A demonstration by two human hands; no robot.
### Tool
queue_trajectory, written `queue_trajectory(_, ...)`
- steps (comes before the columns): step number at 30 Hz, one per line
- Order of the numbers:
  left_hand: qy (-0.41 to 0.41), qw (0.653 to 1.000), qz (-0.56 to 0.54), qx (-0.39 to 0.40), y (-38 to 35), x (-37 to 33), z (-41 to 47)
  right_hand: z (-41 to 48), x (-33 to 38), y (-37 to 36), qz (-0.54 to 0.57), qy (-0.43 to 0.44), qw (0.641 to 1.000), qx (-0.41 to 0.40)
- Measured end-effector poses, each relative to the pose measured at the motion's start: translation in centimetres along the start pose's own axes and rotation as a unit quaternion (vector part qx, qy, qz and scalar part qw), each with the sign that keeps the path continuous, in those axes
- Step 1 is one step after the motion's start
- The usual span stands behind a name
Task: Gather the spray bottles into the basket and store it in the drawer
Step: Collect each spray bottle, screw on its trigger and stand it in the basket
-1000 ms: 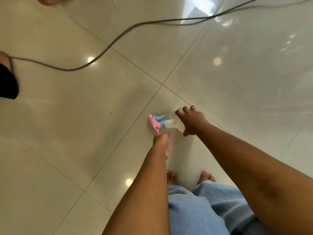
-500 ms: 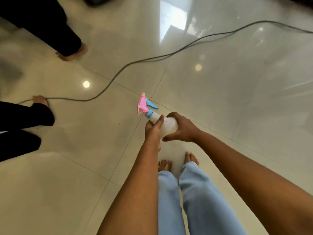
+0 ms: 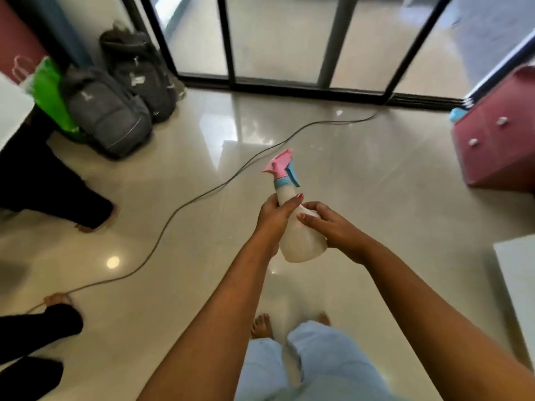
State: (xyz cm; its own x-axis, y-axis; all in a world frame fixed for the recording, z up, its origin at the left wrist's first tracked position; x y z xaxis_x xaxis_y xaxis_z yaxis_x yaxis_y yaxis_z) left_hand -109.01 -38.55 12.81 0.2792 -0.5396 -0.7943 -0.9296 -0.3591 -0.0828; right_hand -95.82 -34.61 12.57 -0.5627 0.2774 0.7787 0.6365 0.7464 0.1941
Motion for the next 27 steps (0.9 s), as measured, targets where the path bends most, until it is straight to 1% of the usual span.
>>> queue_trajectory(1, -0.005, 1.000, 0.007, 0.019, -1.6, -0.4, -0.5, -1.5, -0.2, 1.3, 0.017, 0.000, 1.000, -0.020)
queue_trajectory(3, -0.013, 0.997, 0.031, 0.074, -6.4, -1.8, -2.0, -5.6, -1.1, 4.9, 0.049, 0.011, 0.994, -0.094)
queue_trajectory(5, -0.018, 0.995, 0.038, 0.094, -9.4, -2.3, -2.4, -7.7, -1.6, 7.0, 0.063, 0.011, 0.989, -0.134)
queue_trajectory(8, -0.012, 0.986, 0.075, 0.148, -17.1, -2.7, -4.3, -12.9, -4.0, 11.5, 0.102, 0.006, 0.974, -0.202)
queue_trajectory(12, -0.014, 0.969, 0.139, 0.206, -28.1, -2.0, -7.5, -19.8, -8.5, 17.5, 0.164, -0.002, 0.944, -0.287)
queue_trajectory(16, -0.035, 0.951, 0.158, 0.263, -38.7, 0.5, -12.2, -27.5, -14.0, 23.0, 0.201, -0.013, 0.912, -0.357)
queue_trajectory(18, -0.034, 0.939, 0.164, 0.300, -43.5, 2.1, -14.8, -31.7, -16.7, 25.5, 0.229, -0.014, 0.884, -0.407)
queue_trajectory(20, -0.038, 0.917, 0.193, 0.347, -47.9, 3.6, -17.2, -35.8, -19.4, 27.5, 0.264, -0.017, 0.851, -0.454)
queue_trajectory(23, -0.051, 0.886, 0.226, 0.401, -53.3, 4.9, -19.8, -40.2, -22.8, 30.0, 0.300, -0.029, 0.816, -0.492)
queue_trajectory(27, -0.053, 0.850, 0.272, 0.447, -60.4, 6.8, -20.7, -44.0, -26.9, 33.7, 0.328, -0.041, 0.768, -0.548)
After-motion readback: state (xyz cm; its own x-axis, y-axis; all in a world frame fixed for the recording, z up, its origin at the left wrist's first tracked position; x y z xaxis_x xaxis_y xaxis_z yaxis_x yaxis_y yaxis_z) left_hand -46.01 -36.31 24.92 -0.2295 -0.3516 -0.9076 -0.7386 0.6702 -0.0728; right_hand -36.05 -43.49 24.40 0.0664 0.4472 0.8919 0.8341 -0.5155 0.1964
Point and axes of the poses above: each hand's wrist, its own z-axis towards the middle knuckle, its own y-axis out of the back of the hand, x = y × z, the point moved 1 cm from there along z, towards the middle knuckle, and after that the axes turned 2 degrees about x, right-handed, at the moved point
